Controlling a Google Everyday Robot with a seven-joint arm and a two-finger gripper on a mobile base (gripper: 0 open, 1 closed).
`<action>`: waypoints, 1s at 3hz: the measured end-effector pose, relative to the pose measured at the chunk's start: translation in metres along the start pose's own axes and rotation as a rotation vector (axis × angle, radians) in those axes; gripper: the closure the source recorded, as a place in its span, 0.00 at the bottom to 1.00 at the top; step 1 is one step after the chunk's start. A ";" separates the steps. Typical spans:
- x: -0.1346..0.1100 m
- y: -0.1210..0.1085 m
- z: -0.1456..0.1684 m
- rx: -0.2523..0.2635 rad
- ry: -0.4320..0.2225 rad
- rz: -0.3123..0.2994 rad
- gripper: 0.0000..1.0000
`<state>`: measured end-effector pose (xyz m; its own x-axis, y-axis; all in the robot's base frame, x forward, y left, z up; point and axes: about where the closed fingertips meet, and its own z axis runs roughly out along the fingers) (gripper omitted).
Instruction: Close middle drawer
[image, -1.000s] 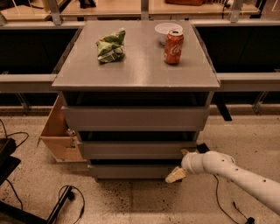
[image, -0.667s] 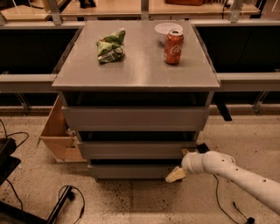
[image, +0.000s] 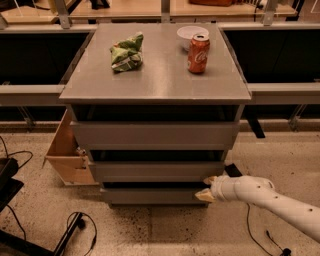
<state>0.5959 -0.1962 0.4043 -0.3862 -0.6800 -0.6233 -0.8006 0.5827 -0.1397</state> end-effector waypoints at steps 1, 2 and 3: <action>0.023 0.000 -0.065 0.088 0.108 -0.042 0.73; 0.064 0.040 -0.162 0.124 0.309 -0.039 1.00; 0.074 0.090 -0.229 0.155 0.415 -0.019 1.00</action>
Offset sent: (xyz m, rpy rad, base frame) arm -0.2339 -0.1173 0.2077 -0.5603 0.1024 -0.1081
